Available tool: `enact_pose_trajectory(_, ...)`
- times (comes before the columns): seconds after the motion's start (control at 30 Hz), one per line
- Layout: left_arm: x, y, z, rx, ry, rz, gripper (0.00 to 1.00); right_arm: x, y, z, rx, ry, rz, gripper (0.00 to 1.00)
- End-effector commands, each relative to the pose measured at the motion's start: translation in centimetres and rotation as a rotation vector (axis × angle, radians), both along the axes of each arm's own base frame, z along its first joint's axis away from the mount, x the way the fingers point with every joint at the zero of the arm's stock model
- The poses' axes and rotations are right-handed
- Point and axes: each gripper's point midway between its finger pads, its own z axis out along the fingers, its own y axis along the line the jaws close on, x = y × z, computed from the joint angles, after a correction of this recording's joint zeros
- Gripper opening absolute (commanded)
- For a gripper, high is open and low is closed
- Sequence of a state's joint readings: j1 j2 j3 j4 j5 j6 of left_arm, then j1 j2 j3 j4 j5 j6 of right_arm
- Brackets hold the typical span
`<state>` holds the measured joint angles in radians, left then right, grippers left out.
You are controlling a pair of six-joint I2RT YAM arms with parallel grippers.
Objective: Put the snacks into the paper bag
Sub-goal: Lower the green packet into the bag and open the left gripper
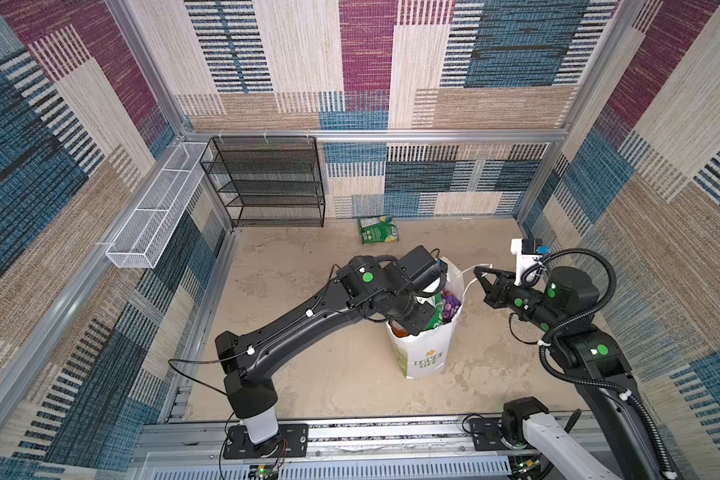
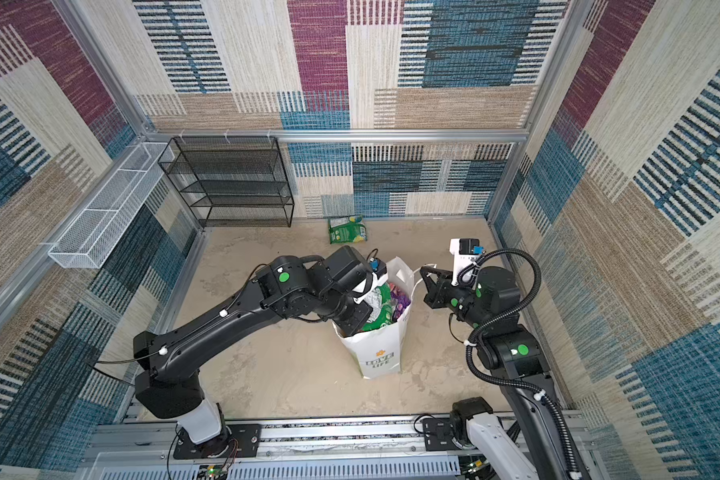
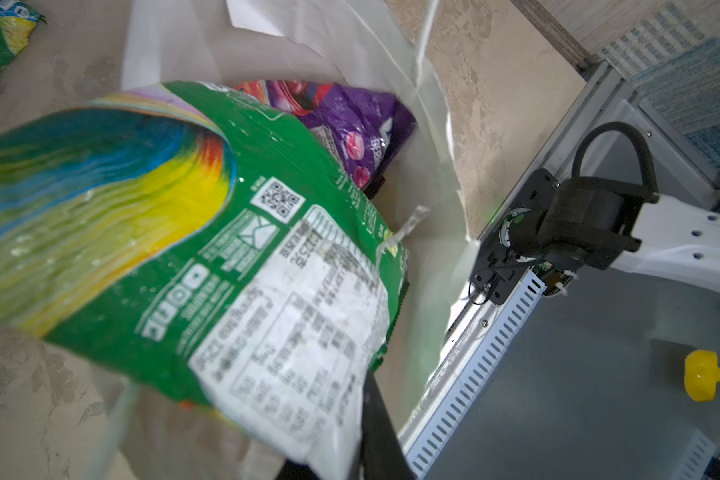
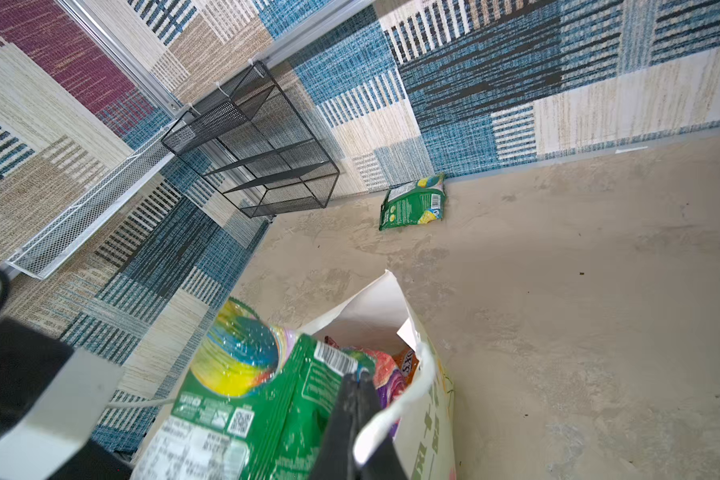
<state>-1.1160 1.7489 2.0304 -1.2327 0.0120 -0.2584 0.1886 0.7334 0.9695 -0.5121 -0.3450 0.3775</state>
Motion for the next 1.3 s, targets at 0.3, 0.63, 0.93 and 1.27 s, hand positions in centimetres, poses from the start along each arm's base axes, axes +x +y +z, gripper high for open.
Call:
enact_pose_trajectory(0.3, 1.7, -1.7, -1.3, 0.012, -0.018, 0.024, 0.00, -0.1, 0.5, 0.8, 0.030, -0.012, 0.027, 0.01)
enact_pose_trajectory(0.63, 3.1, 0.5, 5.8, -0.161, -0.144, 0.164, 0.48, -0.9, 0.0, 1.8, 0.009, -0.026, 0.012, 0.01)
enact_pose_trajectory(0.93, 1.4, 0.1, 7.9, -0.254, -0.113, 0.101, 0.34, -0.6, 0.2, 2.2, 0.018, -0.035, 0.019, 0.01)
enact_pose_trajectory(1.27, 2.3, -2.6, 3.1, -0.144, -0.069, 0.098, 0.22, -0.9, 0.3, 2.4, 0.025, -0.033, 0.025, 0.01)
